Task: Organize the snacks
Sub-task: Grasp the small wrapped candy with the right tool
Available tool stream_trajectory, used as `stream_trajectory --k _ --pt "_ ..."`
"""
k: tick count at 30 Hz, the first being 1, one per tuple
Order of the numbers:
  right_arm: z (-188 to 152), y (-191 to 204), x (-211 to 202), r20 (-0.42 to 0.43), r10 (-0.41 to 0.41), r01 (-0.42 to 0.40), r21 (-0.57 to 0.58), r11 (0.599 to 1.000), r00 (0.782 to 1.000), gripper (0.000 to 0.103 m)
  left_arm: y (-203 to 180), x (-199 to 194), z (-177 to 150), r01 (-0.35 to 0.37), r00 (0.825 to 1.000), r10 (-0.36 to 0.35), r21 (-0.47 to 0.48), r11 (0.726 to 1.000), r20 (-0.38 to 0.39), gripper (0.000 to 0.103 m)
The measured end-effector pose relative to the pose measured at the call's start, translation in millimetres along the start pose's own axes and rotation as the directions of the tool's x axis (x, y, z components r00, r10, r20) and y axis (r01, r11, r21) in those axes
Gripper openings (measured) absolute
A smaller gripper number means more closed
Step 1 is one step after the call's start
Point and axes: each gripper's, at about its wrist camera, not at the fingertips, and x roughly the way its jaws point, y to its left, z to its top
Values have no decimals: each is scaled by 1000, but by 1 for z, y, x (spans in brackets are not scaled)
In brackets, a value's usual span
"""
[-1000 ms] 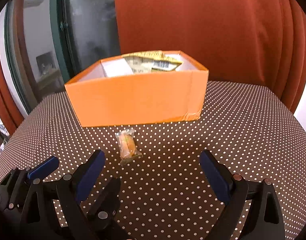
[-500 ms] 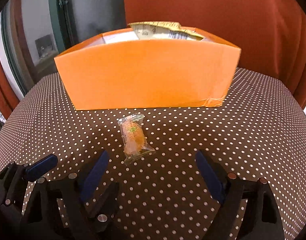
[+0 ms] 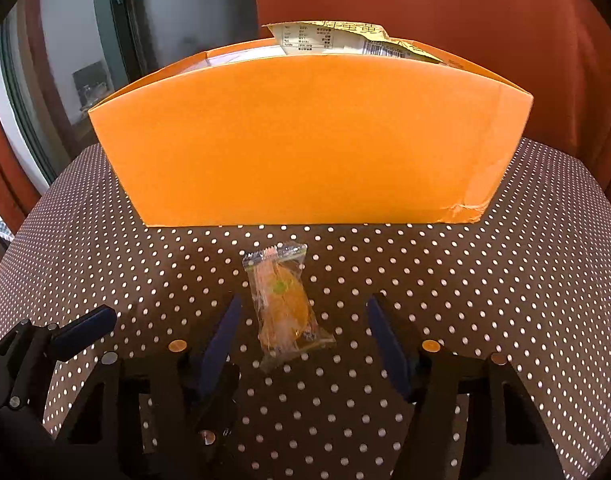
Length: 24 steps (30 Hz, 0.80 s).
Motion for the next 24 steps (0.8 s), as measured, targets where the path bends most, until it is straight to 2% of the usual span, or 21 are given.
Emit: stream_trajectory --k 6,9,10,14,24 --pt "9 8 22 -17 14 -14 -15 1000 1000 52 4 12 6 -4 1000 4 -24 1000 0 90" --pt "12 14 28 -20 27 -27 -15 1000 999 39 5 15 8 -5 1000 5 -29 1000 5 90" --pt "12 15 29 -21 29 -29 -17 999 999 32 5 16 8 -6 1000 6 -31 1000 7 90" --pt "8 16 25 -14 27 -27 -14 1000 1000 29 7 13 5 -5 1000 6 -32 999 9 90" --pt "-8 13 7 -10 16 -16 2 1000 1000 28 -1 -7 -20 -2 1000 2 -30 1000 9 89"
